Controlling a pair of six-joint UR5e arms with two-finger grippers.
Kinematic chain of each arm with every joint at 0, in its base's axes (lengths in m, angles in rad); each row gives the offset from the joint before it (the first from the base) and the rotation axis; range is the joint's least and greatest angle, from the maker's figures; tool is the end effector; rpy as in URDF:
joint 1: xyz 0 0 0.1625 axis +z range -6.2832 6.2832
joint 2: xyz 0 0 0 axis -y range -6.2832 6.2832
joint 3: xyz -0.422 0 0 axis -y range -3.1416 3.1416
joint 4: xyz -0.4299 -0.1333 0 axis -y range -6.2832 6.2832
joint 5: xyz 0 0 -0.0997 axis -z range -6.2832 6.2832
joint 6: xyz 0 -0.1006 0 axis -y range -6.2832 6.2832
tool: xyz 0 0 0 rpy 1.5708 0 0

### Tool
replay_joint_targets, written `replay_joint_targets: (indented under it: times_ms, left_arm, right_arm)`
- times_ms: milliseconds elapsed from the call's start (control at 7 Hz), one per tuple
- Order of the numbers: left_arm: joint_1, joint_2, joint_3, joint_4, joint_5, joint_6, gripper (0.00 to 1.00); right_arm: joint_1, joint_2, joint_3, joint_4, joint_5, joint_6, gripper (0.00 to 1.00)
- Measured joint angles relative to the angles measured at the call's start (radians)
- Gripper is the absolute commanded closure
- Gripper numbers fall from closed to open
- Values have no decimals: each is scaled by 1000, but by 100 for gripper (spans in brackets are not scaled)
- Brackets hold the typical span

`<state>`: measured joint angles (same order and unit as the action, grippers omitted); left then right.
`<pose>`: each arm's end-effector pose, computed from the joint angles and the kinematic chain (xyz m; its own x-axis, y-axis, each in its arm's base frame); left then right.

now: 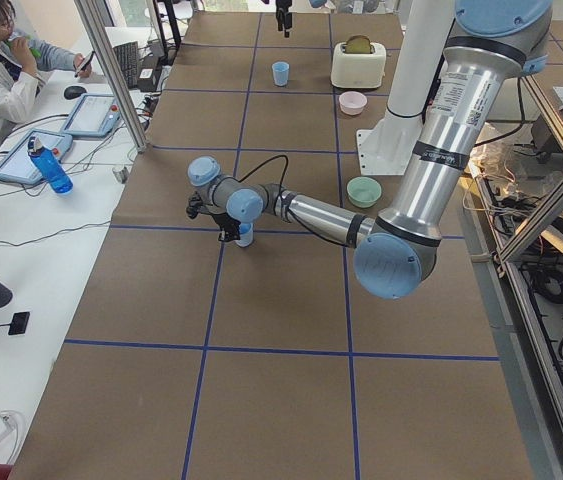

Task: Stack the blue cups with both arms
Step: 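Grasp the cup rim with the left gripper and carry it toward the table center, then set the cup at center with left gripper while right gripper descends to other cup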

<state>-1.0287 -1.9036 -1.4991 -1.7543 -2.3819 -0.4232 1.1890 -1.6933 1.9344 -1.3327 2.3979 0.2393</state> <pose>0.2955 -0.6077 0.4700 0.5825 0.2499 -0.7734 -0.2485 0.9608 0.1234 -0.1260 -0.4729 0.4932 0.5659 -0.3558 0.7438 0.2023 0.9344 0.2931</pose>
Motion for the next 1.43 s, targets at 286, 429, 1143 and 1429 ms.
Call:
replay_joint_targets:
  times_ms: [286,429,1143,1429]
  left_arm:
    - [2,-50,-47,47,-49,-114,100]
    - [6,-106,-70,85,-64,-223,100]
    - [228,-373,-109,168,71,-799,100]
    - [313,-451,-64,165,143,-909,100]
  right_arm:
    - [-17,3,-2,2,0,1,6]
    - [-29,8,-6,3,-3,0,10]
    - [-62,126,-98,-4,-13,55,16]
    - [-67,146,-117,-5,-15,77,24]
